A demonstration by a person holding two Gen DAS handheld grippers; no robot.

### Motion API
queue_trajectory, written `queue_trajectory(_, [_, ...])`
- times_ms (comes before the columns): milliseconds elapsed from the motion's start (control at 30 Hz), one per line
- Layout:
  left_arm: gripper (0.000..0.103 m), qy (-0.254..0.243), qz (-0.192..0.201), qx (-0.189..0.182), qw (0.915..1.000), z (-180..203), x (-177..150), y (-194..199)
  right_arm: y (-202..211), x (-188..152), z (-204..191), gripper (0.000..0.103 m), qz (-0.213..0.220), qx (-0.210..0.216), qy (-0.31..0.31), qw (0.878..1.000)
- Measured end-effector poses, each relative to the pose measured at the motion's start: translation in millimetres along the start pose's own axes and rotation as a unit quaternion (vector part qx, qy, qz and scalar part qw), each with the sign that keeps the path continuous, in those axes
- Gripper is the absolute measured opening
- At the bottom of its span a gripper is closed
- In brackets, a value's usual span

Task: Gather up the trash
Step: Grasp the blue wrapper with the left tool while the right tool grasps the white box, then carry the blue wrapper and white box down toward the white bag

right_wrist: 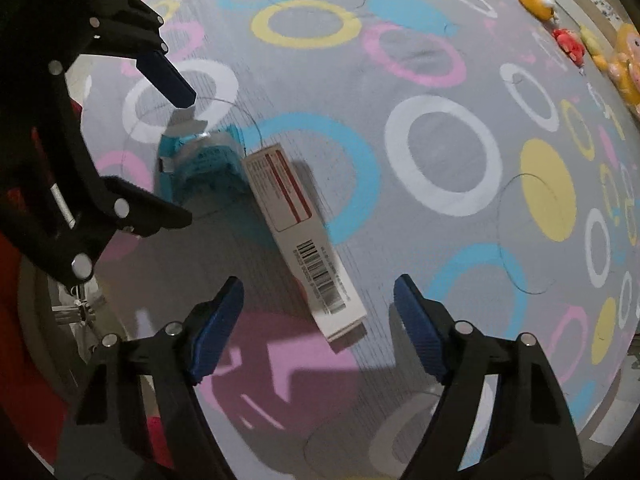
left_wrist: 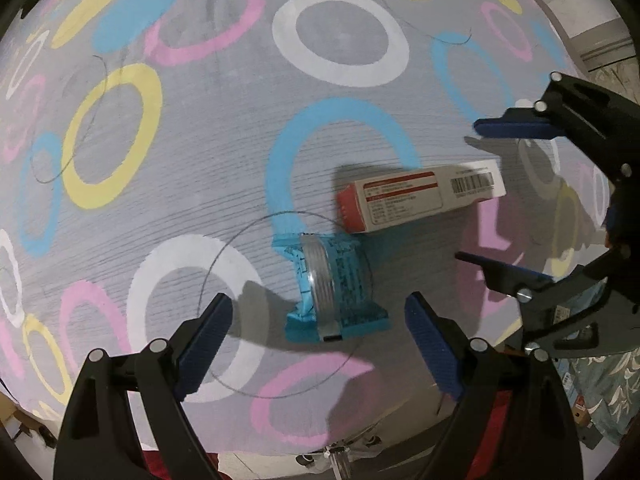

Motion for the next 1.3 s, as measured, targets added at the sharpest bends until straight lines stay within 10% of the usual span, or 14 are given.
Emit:
queue_trajectory(400, [0.053, 0.008, 0.004, 0.02, 0.9998, -6.4, 14.2, -11.2, -9.9, -4.5, -1.4, 0.026, 0.015, 0.017, -0.037, 0.999])
queue_trajectory(1300, [0.035, 0.003, 0.096, 0.017, 0.9952, -43.1, -39.5, 91.7, 102.4, -28.3, 3.9, 0.024, 0.037, -0.136, -0.272, 0.952])
Point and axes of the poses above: each gripper's, at about its wrist camera, not at the fingertips, and y roughly against the way its jaws point, z to its right, x to its top, the point moved 8 cm from there along -y, roughly the way its jaws point, and after that the axes turned 12 degrees about -x, right-handed, at the moved point
